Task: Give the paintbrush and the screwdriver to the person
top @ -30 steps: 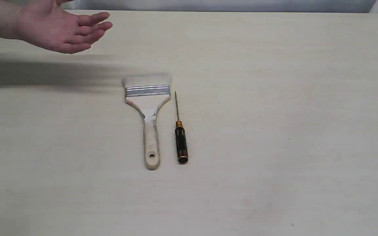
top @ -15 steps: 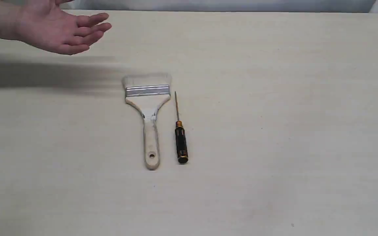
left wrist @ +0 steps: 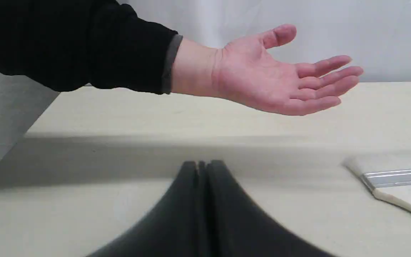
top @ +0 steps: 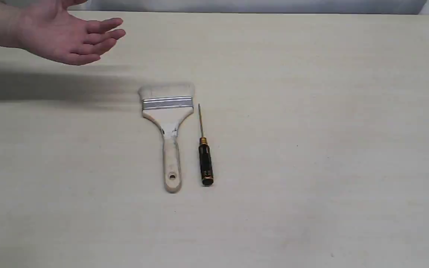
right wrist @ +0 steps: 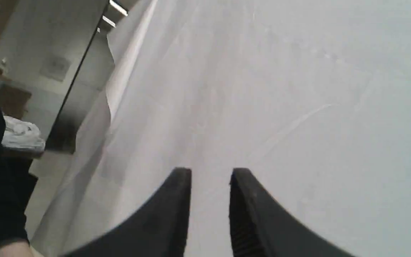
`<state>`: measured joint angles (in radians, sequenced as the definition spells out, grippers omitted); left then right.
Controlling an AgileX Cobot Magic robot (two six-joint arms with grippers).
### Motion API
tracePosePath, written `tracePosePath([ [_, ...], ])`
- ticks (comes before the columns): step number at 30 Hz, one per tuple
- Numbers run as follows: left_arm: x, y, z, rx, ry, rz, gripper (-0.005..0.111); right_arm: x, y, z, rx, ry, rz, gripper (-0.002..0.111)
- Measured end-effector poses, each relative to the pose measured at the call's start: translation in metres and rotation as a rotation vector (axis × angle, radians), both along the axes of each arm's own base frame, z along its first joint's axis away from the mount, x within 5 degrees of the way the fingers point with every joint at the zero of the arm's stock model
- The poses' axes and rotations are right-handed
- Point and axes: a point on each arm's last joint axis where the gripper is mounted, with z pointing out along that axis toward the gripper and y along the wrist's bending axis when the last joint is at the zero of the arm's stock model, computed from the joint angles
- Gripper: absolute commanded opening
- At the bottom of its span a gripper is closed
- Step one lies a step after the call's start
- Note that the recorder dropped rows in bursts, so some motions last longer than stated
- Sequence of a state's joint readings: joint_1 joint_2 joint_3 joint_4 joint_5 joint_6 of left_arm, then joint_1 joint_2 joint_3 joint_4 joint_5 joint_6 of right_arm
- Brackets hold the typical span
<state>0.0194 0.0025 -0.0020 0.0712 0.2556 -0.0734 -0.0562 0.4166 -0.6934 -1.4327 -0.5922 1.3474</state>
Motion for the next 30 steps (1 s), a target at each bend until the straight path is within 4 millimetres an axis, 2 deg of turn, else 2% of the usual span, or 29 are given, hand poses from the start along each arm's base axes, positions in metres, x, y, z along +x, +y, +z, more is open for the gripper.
tracePosePath([
  [4,0.000,0.000,0.000,0.000,0.000,0.000,0.000,0.039,-0.004,0.010,0.154,0.283,0.025,0.037],
  [6,0.000,0.000,0.000,0.000,0.000,0.000,0.000,0.061,-0.003,0.005,0.230,0.431,0.072,0.039],
  [9,0.000,0.000,0.000,0.000,0.000,0.000,0.000,0.095,0.001,-0.014,0.293,0.643,0.144,0.039],
  [13,0.000,0.000,0.000,0.000,0.000,0.000,0.000,0.142,0.001,-0.057,0.324,0.889,0.164,0.039],
  [15,0.000,0.000,0.000,0.000,0.000,0.000,0.000,0.167,-0.001,-0.092,0.312,1.018,0.133,0.039],
  [19,0.000,0.000,0.000,0.000,0.000,0.000,0.000,0.196,-0.004,-0.148,0.256,1.182,0.081,0.038],
  [22,0.000,0.000,0.000,0.000,0.000,0.000,0.000,0.213,0.000,-0.187,0.129,1.254,0.084,0.035],
  [24,0.000,0.000,0.000,0.000,0.000,0.000,0.000,0.217,0.016,-0.207,-0.024,1.252,0.144,0.028],
  [27,0.000,0.000,0.000,0.000,0.000,0.000,0.000,0.216,0.053,-0.229,-0.277,1.168,0.259,0.020],
  [30,0.000,0.000,0.000,0.000,0.000,0.000,0.000,0.211,0.089,-0.242,-0.465,1.058,0.242,0.023],
])
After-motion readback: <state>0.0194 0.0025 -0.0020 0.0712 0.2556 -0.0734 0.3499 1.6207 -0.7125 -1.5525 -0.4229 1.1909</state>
